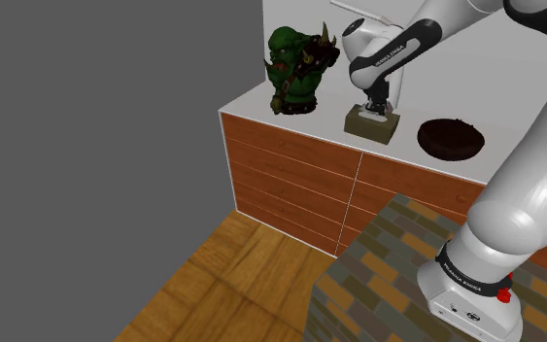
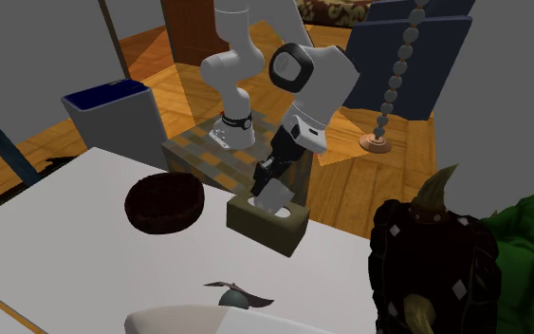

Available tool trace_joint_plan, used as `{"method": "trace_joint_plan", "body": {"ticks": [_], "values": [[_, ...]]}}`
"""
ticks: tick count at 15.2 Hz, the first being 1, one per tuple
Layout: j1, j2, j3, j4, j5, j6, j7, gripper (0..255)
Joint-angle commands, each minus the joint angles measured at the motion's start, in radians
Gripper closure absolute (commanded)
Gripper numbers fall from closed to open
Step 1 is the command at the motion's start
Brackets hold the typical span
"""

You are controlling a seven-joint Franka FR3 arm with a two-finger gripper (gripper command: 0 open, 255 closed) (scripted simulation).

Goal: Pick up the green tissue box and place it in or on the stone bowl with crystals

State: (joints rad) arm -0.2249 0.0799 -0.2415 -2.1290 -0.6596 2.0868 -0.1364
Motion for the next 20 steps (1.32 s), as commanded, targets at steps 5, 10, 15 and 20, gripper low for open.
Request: {"method": "trace_joint_plan", "body": {"ticks": [5,10,15,20], "values": [[0.004,-0.037,0.004,0.034,0.014,-0.062,-0.039,255],[0.008,-0.065,0.007,0.068,0.025,-0.117,-0.07,255],[0.011,-0.087,0.011,0.107,0.035,-0.171,-0.101,255],[0.015,-0.105,0.014,0.151,0.044,-0.226,-0.132,255]]}}
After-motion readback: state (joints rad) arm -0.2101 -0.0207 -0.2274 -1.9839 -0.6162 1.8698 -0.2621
